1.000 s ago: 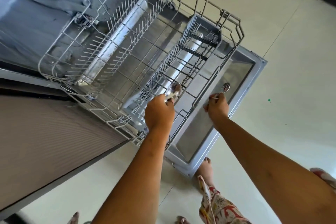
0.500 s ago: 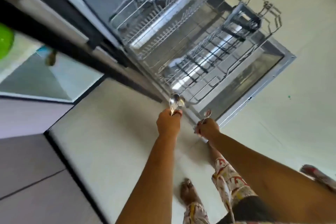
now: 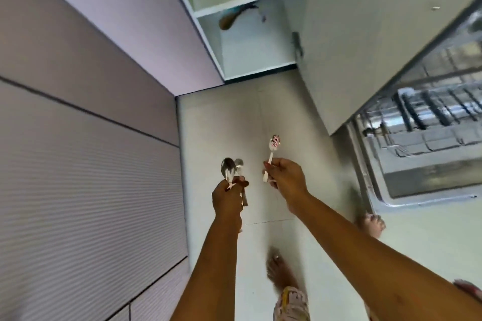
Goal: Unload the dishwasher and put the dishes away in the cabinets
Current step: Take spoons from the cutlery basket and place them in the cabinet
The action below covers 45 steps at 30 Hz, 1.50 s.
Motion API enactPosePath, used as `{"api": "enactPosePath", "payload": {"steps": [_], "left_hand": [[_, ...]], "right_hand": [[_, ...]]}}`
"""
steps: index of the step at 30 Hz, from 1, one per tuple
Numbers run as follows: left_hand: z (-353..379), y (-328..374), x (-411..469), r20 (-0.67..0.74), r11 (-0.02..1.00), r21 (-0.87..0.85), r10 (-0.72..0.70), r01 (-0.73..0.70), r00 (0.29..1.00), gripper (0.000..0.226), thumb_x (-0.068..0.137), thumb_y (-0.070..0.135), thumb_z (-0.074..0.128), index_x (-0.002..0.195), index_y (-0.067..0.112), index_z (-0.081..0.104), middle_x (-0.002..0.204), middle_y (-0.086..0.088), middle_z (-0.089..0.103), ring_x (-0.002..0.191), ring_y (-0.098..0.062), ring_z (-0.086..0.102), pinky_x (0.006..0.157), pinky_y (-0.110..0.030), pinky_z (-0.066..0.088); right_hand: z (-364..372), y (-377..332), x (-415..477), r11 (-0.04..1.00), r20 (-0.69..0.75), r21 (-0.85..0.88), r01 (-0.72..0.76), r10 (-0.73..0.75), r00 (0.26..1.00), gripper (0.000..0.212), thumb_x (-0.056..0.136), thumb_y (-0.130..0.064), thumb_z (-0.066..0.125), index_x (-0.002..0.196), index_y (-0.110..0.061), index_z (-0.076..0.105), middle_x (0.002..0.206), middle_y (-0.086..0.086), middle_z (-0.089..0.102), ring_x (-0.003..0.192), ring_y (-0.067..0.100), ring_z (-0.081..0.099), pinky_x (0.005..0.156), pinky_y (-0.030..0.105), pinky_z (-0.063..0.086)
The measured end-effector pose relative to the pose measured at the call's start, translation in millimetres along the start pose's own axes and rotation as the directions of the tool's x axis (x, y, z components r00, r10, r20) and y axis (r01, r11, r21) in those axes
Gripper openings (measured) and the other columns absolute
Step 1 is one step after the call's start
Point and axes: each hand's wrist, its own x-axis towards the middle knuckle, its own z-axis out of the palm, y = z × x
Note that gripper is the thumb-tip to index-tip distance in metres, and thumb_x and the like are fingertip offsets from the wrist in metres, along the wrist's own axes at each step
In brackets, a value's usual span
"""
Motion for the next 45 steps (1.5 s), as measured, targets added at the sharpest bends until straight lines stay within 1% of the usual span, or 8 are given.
{"api": "enactPosePath", "payload": {"steps": [10,18,24,27,30,37,40,45], "left_hand": [[-52.4,75.0,9.3,0.062,0.941,-0.336,0.063,-0.039,0.996,0.017,0.085,0.018,0.067,0.102,0.015,0.067,0.088,-0.003,0.062,0.068,-0.014,0.047,0.058,-0.023,0.036],[-22.6,146.5,49.7,0.112,0.968,-0.242,0.099,-0.07,0.989,0.01,0.091,0.023,0.06,0.1,0.022,0.064,0.09,0.004,0.072,0.076,-0.015,0.051,0.064,-0.027,0.038],[36.3,229.2,87.1,0.225,0.984,-0.122,0.151,-0.126,0.963,0.015,0.094,0.011,0.054,0.104,0.018,0.061,0.089,0.001,0.068,0.068,-0.01,0.051,0.052,-0.019,0.043],[68.8,277.7,103.7,0.217,0.977,-0.098,0.207,-0.19,0.954,0.013,0.093,0.01,0.054,0.101,0.014,0.064,0.087,0.001,0.067,0.061,-0.008,0.05,0.041,-0.012,0.04],[97.0,317.3,114.4,0.265,0.962,-0.078,0.275,-0.263,0.924,0.014,0.093,0.01,0.053,0.085,0.017,0.063,0.075,0.005,0.065,0.057,-0.008,0.049,0.035,-0.007,0.032],[148.9,361.7,153.5,0.231,0.945,0.046,0.306,-0.325,0.924,0.01,0.092,0.016,0.056,0.088,0.015,0.065,0.091,0.005,0.07,0.061,-0.001,0.051,0.054,-0.019,0.034],[167.3,370.5,170.2,0.279,0.916,0.125,0.336,-0.381,0.899,0.024,0.09,0.012,0.055,0.068,0.02,0.06,0.095,0.0,0.073,0.06,-0.018,0.06,0.052,-0.019,0.034],[180.2,379.0,191.8,0.299,0.892,0.156,0.366,-0.424,0.881,0.025,0.087,0.015,0.059,0.063,0.023,0.059,0.092,-0.002,0.074,0.053,-0.004,0.041,0.061,-0.024,0.036]], "right_hand": [[79.7,-66.1,-2.6,0.982,0.002,0.094,0.163,-0.164,0.986,0.019,0.093,-0.02,0.058,0.104,-0.009,0.069,0.087,0.006,0.063,0.083,0.019,0.059,0.075,0.025,0.052],[78.8,-155.3,80.6,0.979,-0.031,0.078,0.19,-0.188,0.982,0.026,0.092,-0.004,0.056,0.117,-0.009,0.062,0.103,0.007,0.063,0.095,0.021,0.063,0.079,0.029,0.054],[44.8,-259.3,171.1,0.918,-0.29,-0.14,0.37,-0.396,0.871,0.036,0.08,0.004,0.068,0.109,-0.011,0.055,0.09,0.008,0.065,0.073,0.015,0.06,0.071,0.02,0.053],[31.7,-314.5,219.0,0.815,-0.323,-0.442,0.376,-0.535,0.78,0.02,0.082,-0.002,0.065,0.102,-0.005,0.065,0.094,0.011,0.069,0.074,0.018,0.065,0.059,0.011,0.045],[18.1,-350.4,254.7,0.662,-0.295,-0.694,0.282,-0.619,0.728,0.024,0.086,-0.002,0.055,0.107,-0.005,0.067,0.107,0.013,0.069,0.095,0.027,0.065,0.081,0.02,0.047],[16.1,-385.1,288.4,0.023,0.055,-0.995,0.095,-0.676,0.735,0.028,0.089,0.01,0.042,0.113,0.007,0.057,0.113,0.024,0.063,0.105,0.039,0.061,0.086,0.042,0.051],[16.7,-394.7,302.6,-0.023,0.08,-0.996,0.088,-0.672,0.736,0.027,0.087,0.012,0.048,0.113,0.007,0.057,0.111,0.023,0.064,0.104,0.038,0.062,0.085,0.042,0.052],[15.0,-389.5,318.6,0.09,-0.002,-0.992,0.085,-0.698,0.717,0.029,0.086,0.012,0.05,0.114,0.004,0.052,0.105,0.021,0.064,0.098,0.037,0.062,0.08,0.041,0.052]]}}
